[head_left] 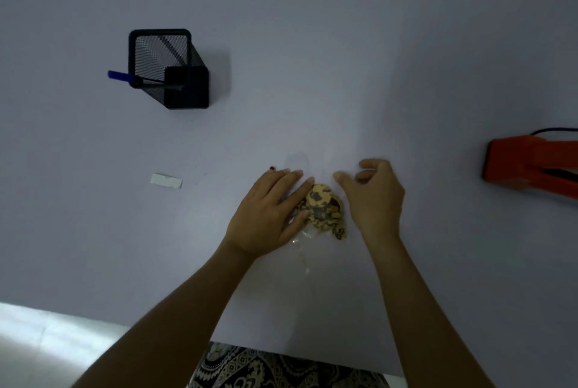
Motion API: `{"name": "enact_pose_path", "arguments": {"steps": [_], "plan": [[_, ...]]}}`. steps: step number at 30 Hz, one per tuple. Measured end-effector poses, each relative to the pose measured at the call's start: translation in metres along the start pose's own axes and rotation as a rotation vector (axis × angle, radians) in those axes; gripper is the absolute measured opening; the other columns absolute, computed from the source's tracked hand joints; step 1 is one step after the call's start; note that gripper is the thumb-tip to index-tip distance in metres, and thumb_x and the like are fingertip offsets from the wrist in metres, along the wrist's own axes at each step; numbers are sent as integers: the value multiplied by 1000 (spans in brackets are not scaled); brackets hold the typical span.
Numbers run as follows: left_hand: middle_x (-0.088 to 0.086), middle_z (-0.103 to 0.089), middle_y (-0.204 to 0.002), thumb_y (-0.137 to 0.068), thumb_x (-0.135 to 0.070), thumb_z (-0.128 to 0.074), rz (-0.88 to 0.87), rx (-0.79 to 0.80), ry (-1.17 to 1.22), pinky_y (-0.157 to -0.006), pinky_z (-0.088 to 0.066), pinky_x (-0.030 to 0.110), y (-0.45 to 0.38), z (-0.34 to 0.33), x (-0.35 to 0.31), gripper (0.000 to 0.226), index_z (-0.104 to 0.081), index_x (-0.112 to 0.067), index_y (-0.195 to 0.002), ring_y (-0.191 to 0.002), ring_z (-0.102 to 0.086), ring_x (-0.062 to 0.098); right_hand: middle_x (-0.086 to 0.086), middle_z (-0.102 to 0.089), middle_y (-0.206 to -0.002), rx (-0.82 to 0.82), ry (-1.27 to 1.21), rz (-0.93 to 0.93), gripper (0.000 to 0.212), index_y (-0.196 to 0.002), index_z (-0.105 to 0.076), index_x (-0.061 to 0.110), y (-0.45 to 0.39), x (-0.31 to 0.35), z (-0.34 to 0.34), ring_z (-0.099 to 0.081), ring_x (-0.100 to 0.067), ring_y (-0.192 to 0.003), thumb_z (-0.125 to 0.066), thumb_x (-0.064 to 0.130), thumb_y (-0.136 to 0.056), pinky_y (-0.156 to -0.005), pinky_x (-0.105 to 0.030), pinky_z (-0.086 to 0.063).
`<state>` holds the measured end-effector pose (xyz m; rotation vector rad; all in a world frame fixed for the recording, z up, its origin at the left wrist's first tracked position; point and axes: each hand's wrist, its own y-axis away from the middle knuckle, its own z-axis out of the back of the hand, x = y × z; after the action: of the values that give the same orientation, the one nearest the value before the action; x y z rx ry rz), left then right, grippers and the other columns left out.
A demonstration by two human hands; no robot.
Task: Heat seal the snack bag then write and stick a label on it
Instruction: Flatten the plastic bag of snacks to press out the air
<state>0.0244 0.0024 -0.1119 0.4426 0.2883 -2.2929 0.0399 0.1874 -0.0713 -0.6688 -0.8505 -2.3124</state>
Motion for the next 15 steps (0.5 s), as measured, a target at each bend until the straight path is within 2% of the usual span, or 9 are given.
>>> {"name": "enact_pose_path", "arguments": {"steps": [1, 3, 8, 11, 13, 15], "plan": [[13, -56, -131, -95, -43, -43, 1, 3, 3, -108, -34, 38, 0, 0, 0, 51, -53, -12, -133, -120, -48, 27, 6, -61, -83, 10, -15, -16, 39, -107, -57, 17, -1, 1, 0, -55, -2, -70, -78, 33, -77, -58, -8, -38], [13, -55, -132, -95, -44, -41, -1, 8, 13, -108, -35, 39, 0, 0, 1, 51, -52, -12, -134, -122, -48, 27, 11, -59, -77, 37, -35, -30, 34, -103, -60, 17, -2, 3, 0, -52, 4, -66, -78, 30, -78, -52, -5, -37], [13, -55, -132, -96, -44, -40, -16, -26, 42, -109, -33, 37, 4, -3, 3, 51, -52, -12, -134, -122, -48, 27, 12, -62, -72, 71, -33, 7, 13, -86, -69, 16, -2, -1, 0, -55, 2, -64, -75, 25, -80, -51, -6, -36], [15, -55, -131, -95, -43, -45, -33, -60, 70, -108, -36, 40, 4, -3, 2, 51, -52, -11, -134, -121, -48, 28, 11, -64, -74, 77, -91, 32, 9, -81, -67, 16, 0, -4, 4, -58, 1, -68, -72, 23, -83, -56, -5, -39], [16, -53, -133, -93, -43, -51, -49, -92, 112, -106, -38, 39, 3, -1, 2, 52, -51, -11, -134, -122, -48, 28, 6, -68, -79, 120, -183, 48, 9, -81, -64, 16, 3, -5, 7, -64, -3, -74, -71, 21, -84, -64, -6, -44], [18, -47, -138, -90, -44, -56, -13, -143, 154, -104, -40, 35, 3, 4, 2, 58, -47, -10, -137, -126, -44, 28, -3, -73, -85, 218, -340, 54, 10, -81, -60, 15, 7, -7, 10, -70, -14, -82, -69, 17, -85, -75, -22, -54]]}}
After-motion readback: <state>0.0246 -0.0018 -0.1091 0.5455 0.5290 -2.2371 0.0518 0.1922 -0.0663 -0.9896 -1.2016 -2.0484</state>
